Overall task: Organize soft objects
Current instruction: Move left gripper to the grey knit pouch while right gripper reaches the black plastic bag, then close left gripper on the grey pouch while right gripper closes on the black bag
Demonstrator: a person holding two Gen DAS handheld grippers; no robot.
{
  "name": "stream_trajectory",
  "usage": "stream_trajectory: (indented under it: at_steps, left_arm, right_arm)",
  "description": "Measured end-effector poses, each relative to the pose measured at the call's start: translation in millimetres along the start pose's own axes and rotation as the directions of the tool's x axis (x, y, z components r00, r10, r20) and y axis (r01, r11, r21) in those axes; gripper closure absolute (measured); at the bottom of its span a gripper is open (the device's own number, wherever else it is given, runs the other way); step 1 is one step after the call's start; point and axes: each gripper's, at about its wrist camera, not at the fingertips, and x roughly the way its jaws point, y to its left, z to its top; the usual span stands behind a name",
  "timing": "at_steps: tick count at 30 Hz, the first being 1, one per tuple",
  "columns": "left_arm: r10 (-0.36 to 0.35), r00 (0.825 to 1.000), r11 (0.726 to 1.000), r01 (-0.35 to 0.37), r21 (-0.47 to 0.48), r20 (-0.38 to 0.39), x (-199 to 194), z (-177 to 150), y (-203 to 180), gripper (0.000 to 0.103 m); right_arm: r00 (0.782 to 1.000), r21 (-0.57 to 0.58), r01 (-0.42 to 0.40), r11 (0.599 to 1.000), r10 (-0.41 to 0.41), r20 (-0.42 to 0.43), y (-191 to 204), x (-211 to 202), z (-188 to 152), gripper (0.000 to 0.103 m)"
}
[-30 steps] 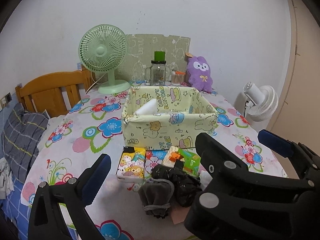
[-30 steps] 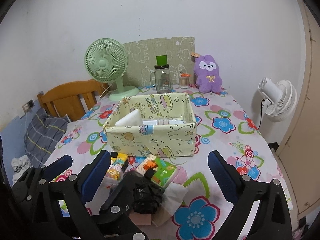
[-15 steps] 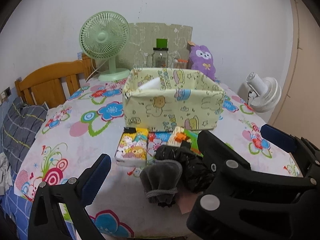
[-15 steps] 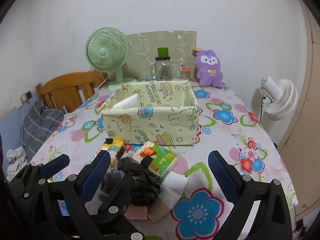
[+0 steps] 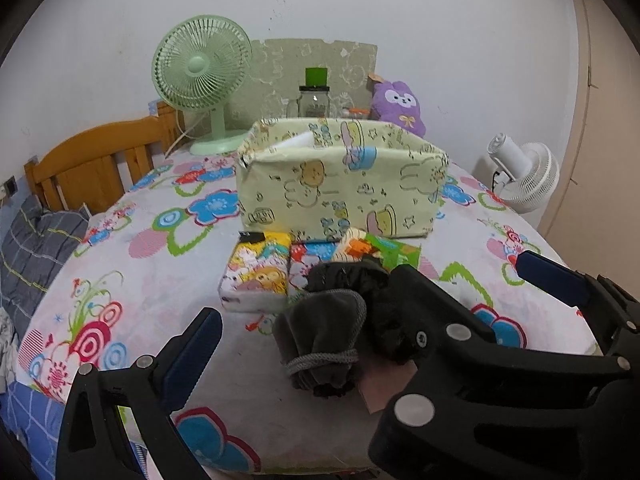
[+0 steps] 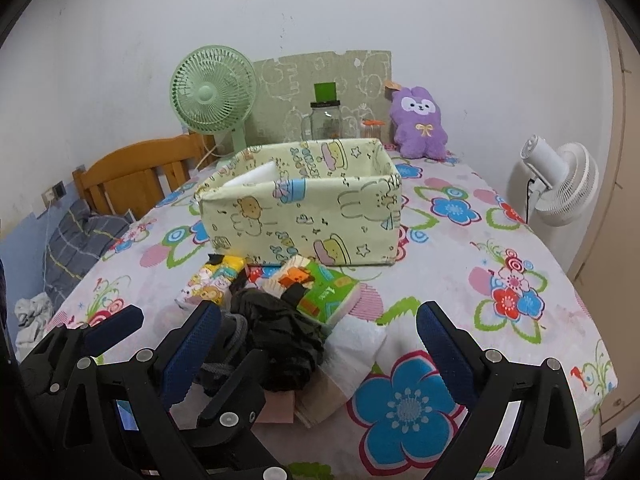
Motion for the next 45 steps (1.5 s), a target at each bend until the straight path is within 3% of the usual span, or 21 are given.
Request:
stream_trajectory:
  at_steps: [17,30,38,41,45]
  left_arm:
    - [-0.001,0.997,1.000,-0.001,-0.023,-0.071,22.3,-14.5,10.8,0.000]
    - [-0.001,0.996,0.998,-0.005,-0.070,-0.092,30.4,-11.6,24.1,0.000]
    - [0.021,0.995,0.997,-0.028,-0.077,-0.100,32.6,-11.8,29.3,0.000]
    - [0.047,0.995,0.997,-0.053,-0.062,-0.093,30.3,-12.3,28.4,0.001]
    - [0.043,0.995,0.998,-0.048,-0.052,-0.086,26.5,-11.9,27.0,0.010]
  right_arm:
    - [0.996,0.001,-0.049,0.999,0.049,-0.070,2.0,28.3,-7.8,0.004]
    - [0.986,0.000,-0.100,0.995,0.099,-0.138,9.8,52.6,-8.2,0.026]
    - [0.977,-0.032,-0.159,0.987,0.152,-0.148,21.8,54.0,-9.8,0.054]
    - [0.980,-0.055,-0.146,0.988,0.136,-0.145,26.7,52.5,-9.9,0.063]
    - [0.981,-0.051,-0.141,0.989,0.132,-0.143,26.5,50.5,-9.7,0.068]
